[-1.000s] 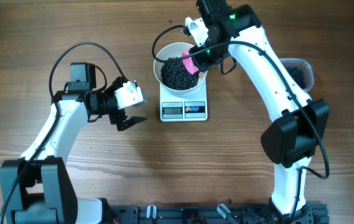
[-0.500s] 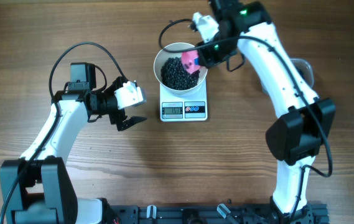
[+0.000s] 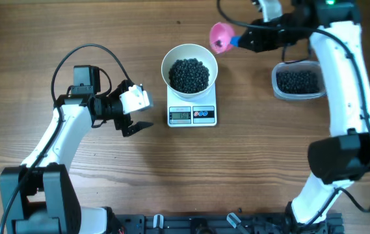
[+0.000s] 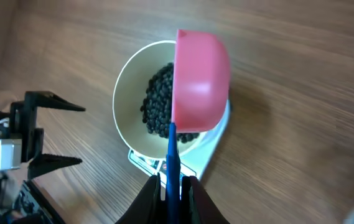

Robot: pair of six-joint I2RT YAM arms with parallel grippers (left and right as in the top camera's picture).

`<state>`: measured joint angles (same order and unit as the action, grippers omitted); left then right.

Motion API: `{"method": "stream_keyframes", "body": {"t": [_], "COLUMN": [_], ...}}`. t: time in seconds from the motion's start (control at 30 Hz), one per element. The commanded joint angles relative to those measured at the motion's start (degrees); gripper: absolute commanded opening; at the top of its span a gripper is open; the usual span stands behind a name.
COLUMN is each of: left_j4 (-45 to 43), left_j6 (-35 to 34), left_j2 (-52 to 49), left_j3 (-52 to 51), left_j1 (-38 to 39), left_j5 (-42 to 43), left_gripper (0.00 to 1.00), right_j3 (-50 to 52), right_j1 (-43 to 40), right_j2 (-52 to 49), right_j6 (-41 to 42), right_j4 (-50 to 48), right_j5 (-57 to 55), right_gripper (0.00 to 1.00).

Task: Scoop item into bowl and weigh 150g on scale
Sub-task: 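Carry the scoop back toward the bean tub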

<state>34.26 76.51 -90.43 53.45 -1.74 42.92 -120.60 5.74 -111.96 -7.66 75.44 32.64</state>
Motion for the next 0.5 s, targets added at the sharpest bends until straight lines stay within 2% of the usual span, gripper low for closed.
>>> {"method": "stream_keyframes", "body": {"t": [0.0,0.47], "left_j4": [-0.02,-0.02], "left_j6": [1.07,1.07], "left_j2": [0.85,0.85], "left_j3": [-0.20,-0.20], "left_j1": [-0.31,-0.31], "left_j5": [0.44,0.44], "left_gripper": [1.00,1.00], "right_j3": [-1.44,-1.44], "right_j1": [-4.02,-9.14], "right_j2": [4.76,5.70], "right_j6": [0.31,-0.04], "right_j4": [2.23,7.26], "right_j5": [1.51,1.51], "right_gripper": [0.04,0.04]}}
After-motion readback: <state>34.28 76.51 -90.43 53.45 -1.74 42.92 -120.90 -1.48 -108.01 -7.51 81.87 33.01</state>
